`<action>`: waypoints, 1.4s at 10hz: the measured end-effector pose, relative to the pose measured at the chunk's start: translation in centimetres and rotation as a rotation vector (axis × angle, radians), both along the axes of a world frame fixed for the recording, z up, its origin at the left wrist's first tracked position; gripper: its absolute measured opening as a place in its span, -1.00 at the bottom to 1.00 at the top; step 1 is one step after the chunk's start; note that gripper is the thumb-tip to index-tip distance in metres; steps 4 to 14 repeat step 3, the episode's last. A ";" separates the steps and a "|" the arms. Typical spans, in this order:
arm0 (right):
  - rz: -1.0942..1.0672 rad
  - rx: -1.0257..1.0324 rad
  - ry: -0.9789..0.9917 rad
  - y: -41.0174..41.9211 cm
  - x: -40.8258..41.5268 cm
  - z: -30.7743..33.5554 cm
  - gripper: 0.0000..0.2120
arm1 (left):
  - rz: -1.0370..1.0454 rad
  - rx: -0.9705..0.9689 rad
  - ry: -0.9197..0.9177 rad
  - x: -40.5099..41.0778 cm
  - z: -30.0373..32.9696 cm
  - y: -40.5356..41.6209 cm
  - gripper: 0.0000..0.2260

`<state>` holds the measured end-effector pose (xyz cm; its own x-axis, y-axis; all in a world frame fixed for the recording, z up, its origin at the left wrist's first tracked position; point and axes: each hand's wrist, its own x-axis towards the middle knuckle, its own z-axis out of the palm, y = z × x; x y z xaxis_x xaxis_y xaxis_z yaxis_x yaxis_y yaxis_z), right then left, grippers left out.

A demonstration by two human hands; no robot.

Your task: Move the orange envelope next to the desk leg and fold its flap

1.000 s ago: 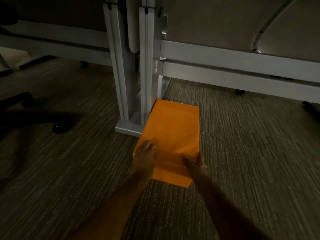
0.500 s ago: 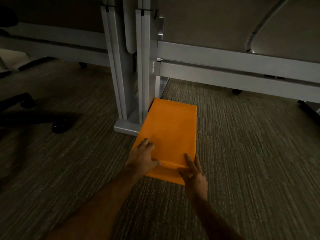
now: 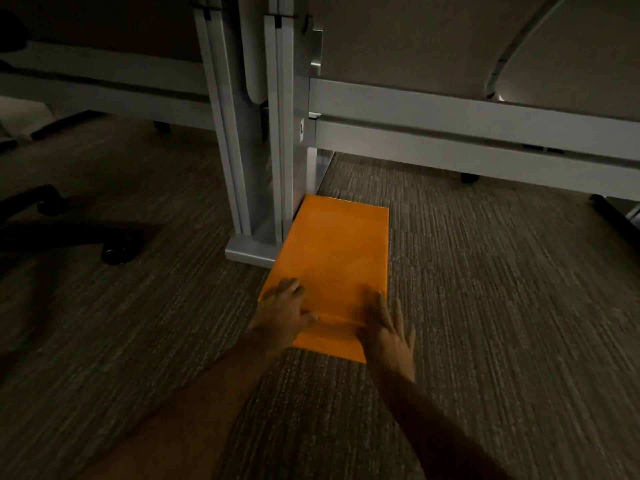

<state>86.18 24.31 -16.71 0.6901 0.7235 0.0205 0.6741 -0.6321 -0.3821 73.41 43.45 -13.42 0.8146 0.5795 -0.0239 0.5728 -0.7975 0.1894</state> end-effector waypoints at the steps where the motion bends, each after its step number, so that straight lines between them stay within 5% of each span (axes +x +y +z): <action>1: 0.124 -0.176 0.081 0.2 0.4 3.1 -0.29 | 0.024 -0.042 0.037 -0.3 1.4 0.0 -0.50; 2: 0.200 -0.358 0.163 -1.0 0.6 6.3 -0.19 | 0.056 -0.199 0.087 -1.2 3.4 -0.1 -0.36; 3: 0.206 -0.286 0.226 -3.7 -0.1 9.1 -0.17 | -0.011 -0.217 0.042 -2.7 4.7 -1.5 -0.25; 14: 0.206 -0.286 0.226 -3.7 -0.1 9.1 -0.17 | -0.011 -0.217 0.042 -2.7 4.7 -1.5 -0.25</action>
